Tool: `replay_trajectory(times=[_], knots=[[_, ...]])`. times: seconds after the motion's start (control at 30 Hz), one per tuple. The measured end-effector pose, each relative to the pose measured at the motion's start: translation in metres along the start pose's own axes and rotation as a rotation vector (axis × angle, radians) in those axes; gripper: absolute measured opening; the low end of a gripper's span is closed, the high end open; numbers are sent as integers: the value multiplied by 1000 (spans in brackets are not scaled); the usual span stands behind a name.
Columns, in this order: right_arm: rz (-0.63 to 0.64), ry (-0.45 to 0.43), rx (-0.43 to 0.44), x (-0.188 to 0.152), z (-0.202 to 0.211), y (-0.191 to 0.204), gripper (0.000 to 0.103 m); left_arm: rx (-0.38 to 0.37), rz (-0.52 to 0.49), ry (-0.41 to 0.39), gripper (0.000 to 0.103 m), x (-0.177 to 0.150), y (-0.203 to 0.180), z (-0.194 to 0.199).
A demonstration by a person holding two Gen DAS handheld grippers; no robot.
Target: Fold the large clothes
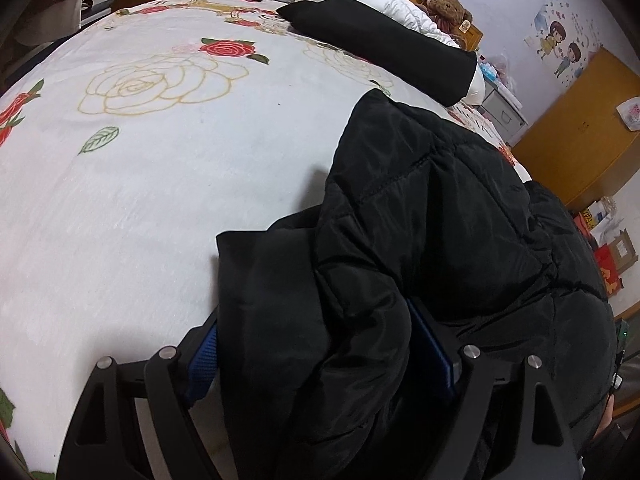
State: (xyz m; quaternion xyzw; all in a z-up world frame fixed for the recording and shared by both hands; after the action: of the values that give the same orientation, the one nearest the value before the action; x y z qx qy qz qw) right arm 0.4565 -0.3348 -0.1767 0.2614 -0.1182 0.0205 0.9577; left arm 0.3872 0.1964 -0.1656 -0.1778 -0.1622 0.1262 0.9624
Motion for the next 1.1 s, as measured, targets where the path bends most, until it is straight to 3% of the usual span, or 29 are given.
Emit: replay_trajectory(times=[0.23,0.33,0.47,0.6,0.77,1.1], knots=[[6,-19,-1,-8,2,0,61,18,-9,-19,82,-6,-4,1],[-3,-31,-12,-10,1,5,54,58,-21,-39,73,-8,-12,2],[-14,-43,-36,-11,8,15,37,116,-29,-54,51,-7,-22,9],[-24,-45,-59,-13,22,23,28,127,-1,-52,33,-5,-26,22],[-26,-63,-79,-13,48,38,23,143,6,-74,28,0,-36,47],[-1,-70,-91,-31,98,70,21,147,-36,-108,27,-6,-63,109]])
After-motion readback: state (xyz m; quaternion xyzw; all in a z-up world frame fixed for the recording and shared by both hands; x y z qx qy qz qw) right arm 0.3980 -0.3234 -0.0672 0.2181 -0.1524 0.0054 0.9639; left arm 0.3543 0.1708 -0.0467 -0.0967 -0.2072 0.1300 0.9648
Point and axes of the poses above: each gripper's, at about its wrist camera, not at the fingertips, and z roughly against the way its jaws point, y to its left, x to its top, the point moved 4 cm from there along -z, roughly the way its jaws point, and after that the axes turned 14 degrees about y, right-handed, at the moved point
